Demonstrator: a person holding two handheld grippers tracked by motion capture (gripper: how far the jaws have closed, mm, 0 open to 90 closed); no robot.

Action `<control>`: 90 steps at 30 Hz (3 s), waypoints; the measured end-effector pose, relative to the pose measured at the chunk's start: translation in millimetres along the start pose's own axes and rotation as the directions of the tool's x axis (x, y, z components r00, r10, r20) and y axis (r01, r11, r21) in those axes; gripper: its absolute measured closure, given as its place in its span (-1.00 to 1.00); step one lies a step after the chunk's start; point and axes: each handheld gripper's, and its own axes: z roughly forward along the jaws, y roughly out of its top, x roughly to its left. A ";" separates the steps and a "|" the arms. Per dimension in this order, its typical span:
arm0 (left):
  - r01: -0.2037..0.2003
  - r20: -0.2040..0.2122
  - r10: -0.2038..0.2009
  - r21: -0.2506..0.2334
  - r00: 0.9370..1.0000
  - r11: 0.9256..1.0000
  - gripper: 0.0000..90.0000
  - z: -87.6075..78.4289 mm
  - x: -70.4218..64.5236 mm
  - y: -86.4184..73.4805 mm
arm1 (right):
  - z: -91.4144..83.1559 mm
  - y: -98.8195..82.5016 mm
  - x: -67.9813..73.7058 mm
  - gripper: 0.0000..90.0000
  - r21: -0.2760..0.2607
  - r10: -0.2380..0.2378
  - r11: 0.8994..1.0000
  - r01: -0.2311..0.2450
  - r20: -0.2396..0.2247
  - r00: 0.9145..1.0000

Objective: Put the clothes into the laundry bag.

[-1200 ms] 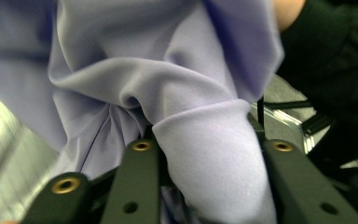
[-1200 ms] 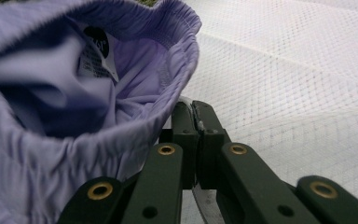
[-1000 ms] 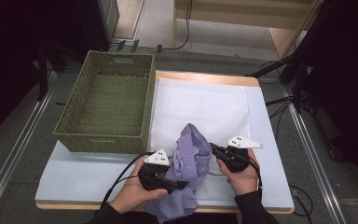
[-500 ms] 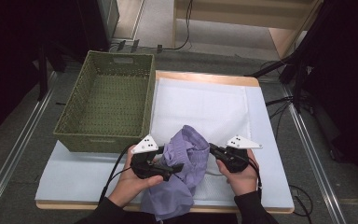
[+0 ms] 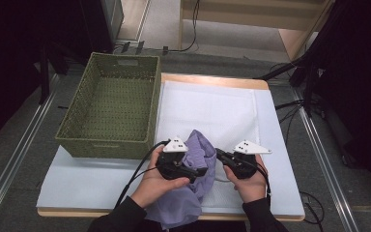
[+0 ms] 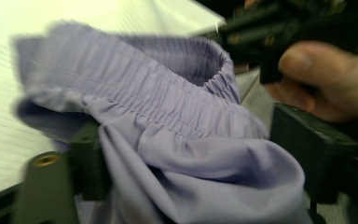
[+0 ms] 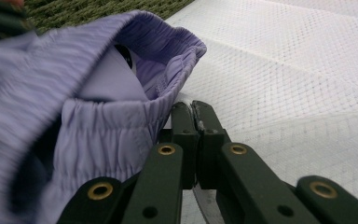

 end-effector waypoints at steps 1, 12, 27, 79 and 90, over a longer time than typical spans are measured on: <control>-0.013 -0.017 0.013 0.021 1.000 1.000 -0.18 4.5 -2.4 -1.1 | -0.2 0.3 0.2 1.00 -0.001 0.003 1.000 -0.003 -0.005 1.000; -0.181 0.140 0.164 0.116 0.976 0.977 0.90 18.3 -24.5 -7.9 | -1.9 2.9 -0.5 1.00 -0.016 0.011 1.000 -0.011 -0.011 1.000; -0.141 0.154 0.131 0.054 0.979 0.989 -0.14 6.9 -18.5 -3.5 | -5.7 6.6 -4.2 1.00 -0.043 0.021 0.999 -0.021 0.001 1.000; -0.080 -0.066 0.105 0.300 0.992 0.950 -0.71 42.5 -34.5 -12.3 | -11.2 10.7 1.5 1.00 -0.072 0.013 0.997 -0.014 -0.012 1.000; 0.096 0.048 -0.107 0.201 0.993 0.975 0.63 23.2 -9.6 0.8 | -14.4 11.7 4.1 1.00 -0.082 0.004 0.997 -0.006 -0.021 1.000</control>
